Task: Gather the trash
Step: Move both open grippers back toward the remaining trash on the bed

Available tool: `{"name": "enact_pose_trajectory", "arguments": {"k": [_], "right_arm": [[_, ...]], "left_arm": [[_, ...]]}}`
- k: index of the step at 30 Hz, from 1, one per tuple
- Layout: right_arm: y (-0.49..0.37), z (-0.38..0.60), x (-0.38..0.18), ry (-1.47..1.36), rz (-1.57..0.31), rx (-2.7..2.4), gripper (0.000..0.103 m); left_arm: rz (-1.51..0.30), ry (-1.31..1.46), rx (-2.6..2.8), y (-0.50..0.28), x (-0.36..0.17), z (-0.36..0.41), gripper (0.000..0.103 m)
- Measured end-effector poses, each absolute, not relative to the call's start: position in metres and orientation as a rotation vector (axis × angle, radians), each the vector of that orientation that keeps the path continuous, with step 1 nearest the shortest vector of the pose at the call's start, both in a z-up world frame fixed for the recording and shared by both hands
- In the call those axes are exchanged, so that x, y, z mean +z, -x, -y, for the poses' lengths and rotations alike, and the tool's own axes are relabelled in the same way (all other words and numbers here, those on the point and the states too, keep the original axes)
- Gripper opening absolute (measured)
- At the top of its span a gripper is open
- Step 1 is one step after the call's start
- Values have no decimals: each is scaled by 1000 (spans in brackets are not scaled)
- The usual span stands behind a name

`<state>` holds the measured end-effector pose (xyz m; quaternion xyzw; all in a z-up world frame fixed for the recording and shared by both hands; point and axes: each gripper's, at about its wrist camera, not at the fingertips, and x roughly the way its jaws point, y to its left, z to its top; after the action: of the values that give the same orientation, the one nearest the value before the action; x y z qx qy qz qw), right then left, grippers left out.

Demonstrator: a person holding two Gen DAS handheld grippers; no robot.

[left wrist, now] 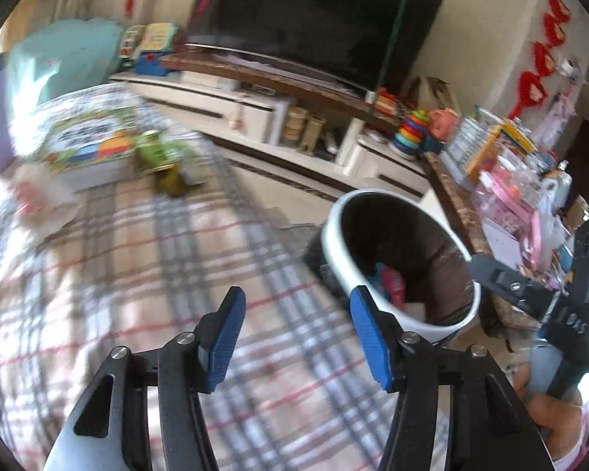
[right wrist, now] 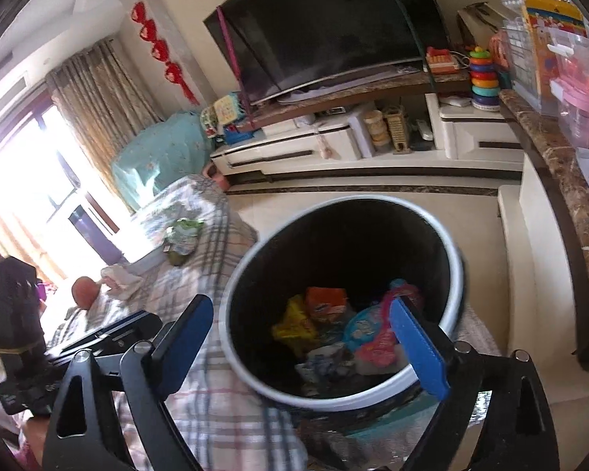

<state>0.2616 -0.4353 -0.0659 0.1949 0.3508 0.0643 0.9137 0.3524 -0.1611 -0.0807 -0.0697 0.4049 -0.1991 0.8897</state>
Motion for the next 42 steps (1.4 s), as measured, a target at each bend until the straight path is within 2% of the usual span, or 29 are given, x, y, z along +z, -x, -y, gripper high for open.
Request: {"name": "enact_pose_trajectory", "arguments": {"k": [2,12,22,31,42], "right_arm": [[-261,425,-65,-405,-724,155,94],[-258,360,-58,-352,-743,280,97],[-271,301,-71,-299,-772,363,97],[-297,265,-85,-276,-839,374,97],[-352,240,-86,-199,-796,382,97]], "left_arm": [[-837,156,-381,-343,-81,148,65],[-844,226,-225,-301,-78,76,69],[-860,257,-119,-278,-76,38,74],[-885,261,-80,-297,-75,12,74],[-890,265,-83,-362,-75,-1,74]]}}
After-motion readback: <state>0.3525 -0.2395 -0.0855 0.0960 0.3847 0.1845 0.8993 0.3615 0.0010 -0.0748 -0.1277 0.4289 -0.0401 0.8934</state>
